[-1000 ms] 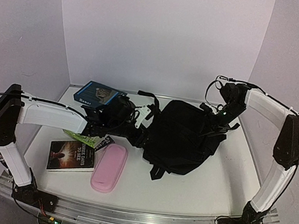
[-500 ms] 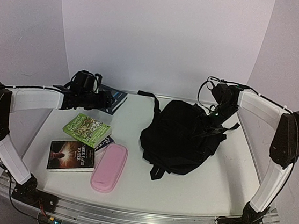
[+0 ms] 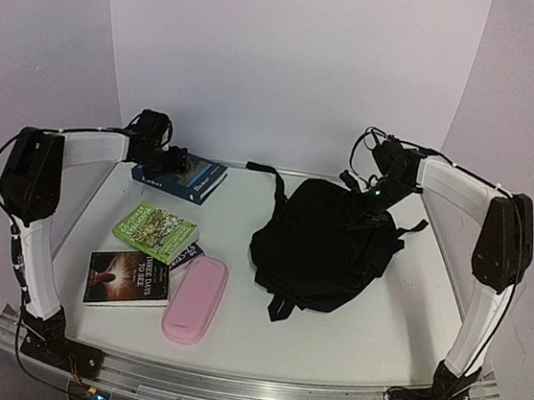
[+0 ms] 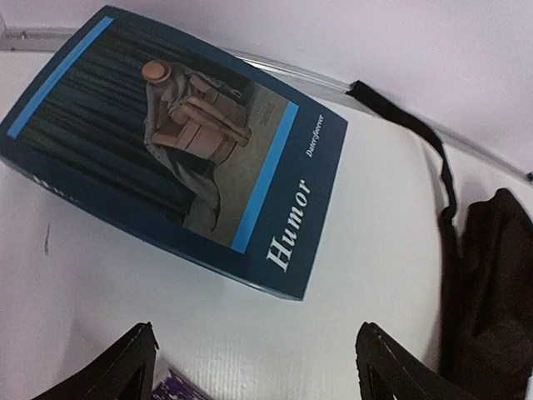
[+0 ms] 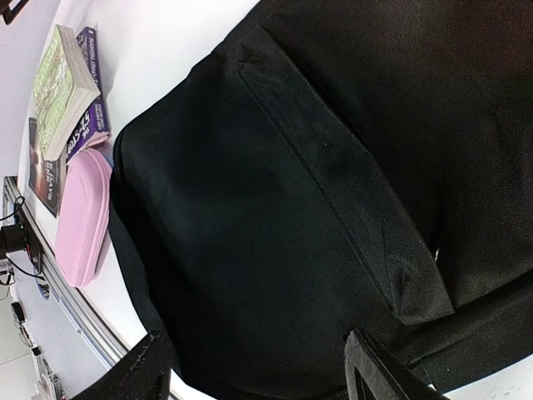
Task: Pack the student bag
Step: Pick up the book from the center of the board.
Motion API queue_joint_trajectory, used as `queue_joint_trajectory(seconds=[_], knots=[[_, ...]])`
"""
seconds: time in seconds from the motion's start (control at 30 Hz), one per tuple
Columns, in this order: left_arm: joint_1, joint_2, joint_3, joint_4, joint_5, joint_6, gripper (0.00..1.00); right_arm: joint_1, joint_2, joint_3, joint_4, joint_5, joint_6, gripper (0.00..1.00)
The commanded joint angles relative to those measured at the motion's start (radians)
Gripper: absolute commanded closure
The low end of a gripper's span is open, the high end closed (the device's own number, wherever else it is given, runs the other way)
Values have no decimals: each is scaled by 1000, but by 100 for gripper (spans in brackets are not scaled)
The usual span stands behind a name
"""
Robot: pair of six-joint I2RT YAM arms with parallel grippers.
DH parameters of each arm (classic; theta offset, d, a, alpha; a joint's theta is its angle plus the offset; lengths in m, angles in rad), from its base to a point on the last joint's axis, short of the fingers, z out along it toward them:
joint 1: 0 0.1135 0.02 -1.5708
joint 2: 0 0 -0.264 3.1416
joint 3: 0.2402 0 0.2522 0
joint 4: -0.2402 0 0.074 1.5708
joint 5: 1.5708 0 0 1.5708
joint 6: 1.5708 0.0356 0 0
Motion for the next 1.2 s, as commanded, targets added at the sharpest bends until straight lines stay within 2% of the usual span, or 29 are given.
queue_joint_trajectory(seconds=[0.0,0.1,0.4,0.57,0.77,0.97,1.1,1.17], knots=[[-113,109,188,-174,-216,285,15,5,0,7,27,-20,22,29],[-155,208,315,-265,-323,372,16,5,-7,-5,26,-29,23,29],[-194,464,641,-423,-433,487,19,5,-17,-12,26,-22,23,29],[-195,550,725,-429,-478,526,19,4,-25,-13,26,-20,23,29],[-194,607,748,-379,-542,571,24,3,-27,-17,27,-16,23,29],[-196,619,705,-317,-566,625,43,3,-33,-24,26,-13,23,29],[-200,610,665,-288,-572,643,63,4,-35,-22,27,-12,23,29],[-205,598,645,-283,-563,646,76,4,-36,-20,27,-9,23,29]])
